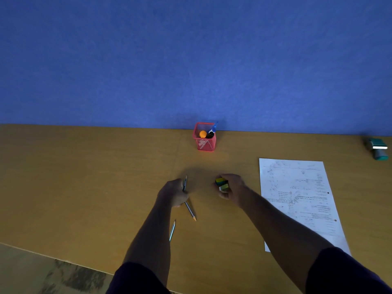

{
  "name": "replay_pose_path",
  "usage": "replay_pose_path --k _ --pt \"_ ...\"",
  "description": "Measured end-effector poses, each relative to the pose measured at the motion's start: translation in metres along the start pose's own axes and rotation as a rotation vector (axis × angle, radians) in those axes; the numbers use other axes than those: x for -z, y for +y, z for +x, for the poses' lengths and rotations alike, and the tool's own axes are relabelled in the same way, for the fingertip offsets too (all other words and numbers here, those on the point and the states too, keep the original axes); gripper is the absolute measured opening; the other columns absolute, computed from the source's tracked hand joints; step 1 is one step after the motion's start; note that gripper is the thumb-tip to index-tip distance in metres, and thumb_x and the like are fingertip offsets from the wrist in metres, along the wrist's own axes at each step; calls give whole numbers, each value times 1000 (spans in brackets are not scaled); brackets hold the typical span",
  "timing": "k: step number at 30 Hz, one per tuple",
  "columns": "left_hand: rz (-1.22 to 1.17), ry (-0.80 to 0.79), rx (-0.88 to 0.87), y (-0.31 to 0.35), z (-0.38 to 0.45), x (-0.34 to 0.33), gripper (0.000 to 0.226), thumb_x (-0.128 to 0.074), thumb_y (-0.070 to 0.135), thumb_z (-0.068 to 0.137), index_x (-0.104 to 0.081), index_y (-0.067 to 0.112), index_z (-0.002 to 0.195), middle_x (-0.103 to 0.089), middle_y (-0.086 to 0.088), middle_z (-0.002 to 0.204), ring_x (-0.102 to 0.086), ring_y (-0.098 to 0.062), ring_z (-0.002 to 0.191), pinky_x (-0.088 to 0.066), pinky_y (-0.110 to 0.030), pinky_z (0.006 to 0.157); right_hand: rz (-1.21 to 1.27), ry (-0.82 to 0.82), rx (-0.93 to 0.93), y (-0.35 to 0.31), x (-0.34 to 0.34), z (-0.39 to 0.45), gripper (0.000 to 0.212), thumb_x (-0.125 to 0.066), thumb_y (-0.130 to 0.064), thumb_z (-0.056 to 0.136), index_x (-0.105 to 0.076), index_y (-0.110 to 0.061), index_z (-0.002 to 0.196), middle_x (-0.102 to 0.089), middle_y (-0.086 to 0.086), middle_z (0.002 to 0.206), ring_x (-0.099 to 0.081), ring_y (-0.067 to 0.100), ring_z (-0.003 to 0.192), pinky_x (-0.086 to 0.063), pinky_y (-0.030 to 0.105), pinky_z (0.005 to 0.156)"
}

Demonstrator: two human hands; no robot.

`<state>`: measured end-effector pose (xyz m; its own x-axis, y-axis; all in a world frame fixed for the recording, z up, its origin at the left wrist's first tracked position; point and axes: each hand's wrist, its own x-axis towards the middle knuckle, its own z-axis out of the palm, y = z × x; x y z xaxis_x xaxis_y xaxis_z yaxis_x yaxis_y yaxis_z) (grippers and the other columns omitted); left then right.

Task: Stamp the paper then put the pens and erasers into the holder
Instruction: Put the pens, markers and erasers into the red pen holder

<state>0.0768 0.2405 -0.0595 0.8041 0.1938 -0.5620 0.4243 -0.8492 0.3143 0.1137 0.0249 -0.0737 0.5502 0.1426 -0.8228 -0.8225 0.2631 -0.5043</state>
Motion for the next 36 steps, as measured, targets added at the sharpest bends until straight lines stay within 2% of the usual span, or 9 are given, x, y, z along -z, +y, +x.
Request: replay_pose_path --k 3,7,10,12,15,21,26,31,36 --pt "116 117 -19 -1 -1 -10 19 -54 35 86 -54 20 97 -66 -2 98 -68 -24 89 -52 -33 71 -11 32 40 -4 -8 -1 15 -57 -12 97 -63 0 89 -60 16 79 -61 24 64 -57 31 48" --pt "132 198 -49 0 3 -17 24 -50 31 93 -50 16 112 -66 -7 101 -65 -29 92 -51 -35 70 -66 31 94 -18 -19 -6 15 -56 -1 96 -59 8 107 -62 24 81 -65 29 65 -58 30 48" --pt "125 230 -81 2 6 -21 25 -49 26 98 -47 13 118 -67 -10 101 -70 -31 88 -56 -38 68 -304 26 232 -28 -23 -8 18 -59 -20 98 -60 -2 99 -63 17 71 -60 20 43 -49 24 35" --pt "132 238 -88 4 8 -22 24 -48 25 99 -47 11 118 -67 -12 103 -70 -31 90 -59 -41 73 -480 27 373 -37 -25 -8 31 -56 -36 98 -60 -7 87 -63 11 65 -50 17 34 -36 20 37" --pt "143 242 -93 6 9 -24 26 -48 26 100 -45 11 122 -64 -12 107 -68 -31 94 -57 -40 72 -604 77 561 -60 -33 -9 42 -48 -51 97 -60 -17 76 -61 4 58 -42 10 31 -31 18 39" --pt "138 216 -114 1 12 -22 24 -50 26 98 -44 13 117 -63 -10 106 -66 -30 93 -51 -37 68 -823 372 903 -123 -57 -9 48 -48 -58 92 -46 -21 61 -54 -5 63 -55 22 68 -28 28 50" --pt "63 193 -111 -1 12 -19 20 -49 28 96 -45 14 109 -64 -10 103 -70 -32 90 -59 -44 79 -968 395 937 -152 -71 2 37 -58 -63 83 -67 -27 84 -66 -10 77 -60 14 73 -35 24 53" --pt "30 159 -75 1 14 -14 19 -50 33 95 -47 17 104 -68 -8 99 -72 -30 84 -61 -44 78 -1212 441 958 -163 -80 15 35 -59 -58 87 -69 -26 94 -69 -4 85 -64 19 80 -37 25 55" --pt "45 116 -70 0 19 -8 19 -52 37 90 -49 20 97 -69 -4 92 -72 -26 80 -62 -42 74 -1366 450 933 -165 -80 21 27 -56 -43 92 -64 -27 112 -67 -2 110 -63 23 99 -47 30 72"
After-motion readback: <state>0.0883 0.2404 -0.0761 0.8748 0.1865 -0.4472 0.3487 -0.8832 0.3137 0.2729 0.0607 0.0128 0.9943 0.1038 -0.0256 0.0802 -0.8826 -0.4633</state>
